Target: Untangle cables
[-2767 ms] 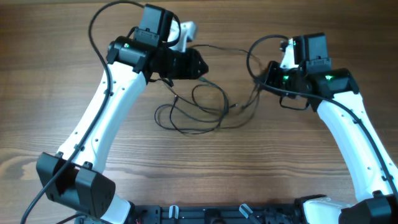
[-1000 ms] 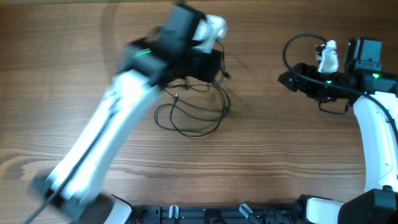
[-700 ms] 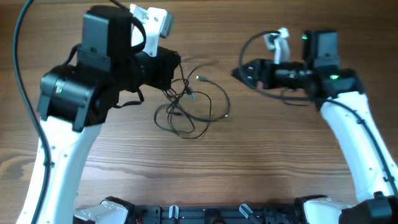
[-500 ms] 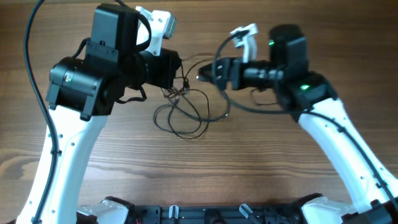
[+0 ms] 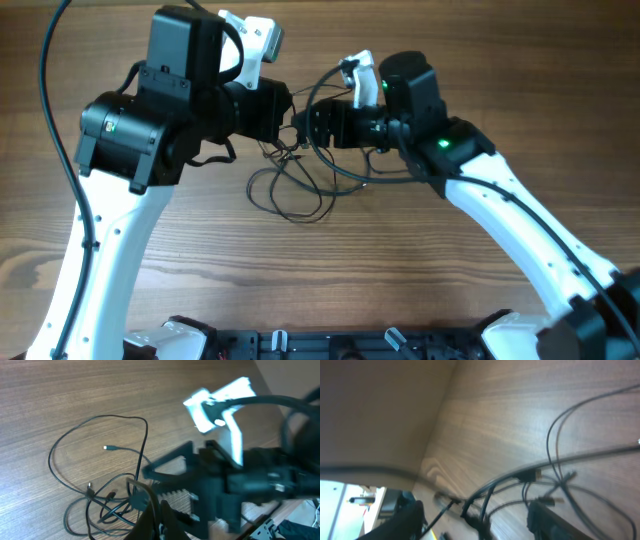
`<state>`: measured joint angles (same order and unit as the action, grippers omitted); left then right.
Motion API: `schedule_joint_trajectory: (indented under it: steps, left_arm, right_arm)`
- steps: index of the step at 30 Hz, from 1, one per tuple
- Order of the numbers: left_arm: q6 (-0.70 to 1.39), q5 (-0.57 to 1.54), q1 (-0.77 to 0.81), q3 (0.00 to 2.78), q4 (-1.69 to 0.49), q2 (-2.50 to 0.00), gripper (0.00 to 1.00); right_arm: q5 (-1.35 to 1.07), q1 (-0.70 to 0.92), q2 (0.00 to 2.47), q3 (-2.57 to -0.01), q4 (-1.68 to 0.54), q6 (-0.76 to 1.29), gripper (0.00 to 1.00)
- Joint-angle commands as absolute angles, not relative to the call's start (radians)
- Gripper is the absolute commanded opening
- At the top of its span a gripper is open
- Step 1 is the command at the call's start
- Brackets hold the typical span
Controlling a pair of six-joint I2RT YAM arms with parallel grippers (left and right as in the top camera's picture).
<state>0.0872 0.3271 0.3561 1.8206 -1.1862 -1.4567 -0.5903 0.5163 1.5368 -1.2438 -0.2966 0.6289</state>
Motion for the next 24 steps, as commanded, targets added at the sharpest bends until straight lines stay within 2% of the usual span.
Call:
schedule_joint_trajectory:
  steps: [1,5,9,18,20,24]
  left_arm:
    - [0.086,0.339,0.350,1.819,-1.181,-1.453,0.04]
    - [0.094,0.340,0.348,1.819,-1.175,-1.453,0.04]
    - [0.121,0.340,0.347,1.819,-1.127,-1.451,0.04]
    - [0.184,0.340,0.189,1.982,-1.087,-1.385,0.04]
    - [0.197,0.340,0.134,2.045,-1.073,-1.364,0.04]
    - [0.222,0.385,0.056,2.139,-0.964,-1.303,0.04]
  right_arm:
    - [-0.575,0.520,1.599,-1.246,-0.270,0.656,0.63]
    - [-0.572,0.520,1.645,-1.246,-0.262,0.657,0.59]
    - [-0.545,0.519,1.699,-1.246,-0.289,0.654,0.41]
    - [-0.295,0.482,1.715,-1.246,-0.544,0.692,0.40]
    - [-0.289,0.446,1.715,-1.246,-0.570,0.687,0.41]
    - [-0.301,0.381,1.715,-1.246,-0.598,0.643,0.67]
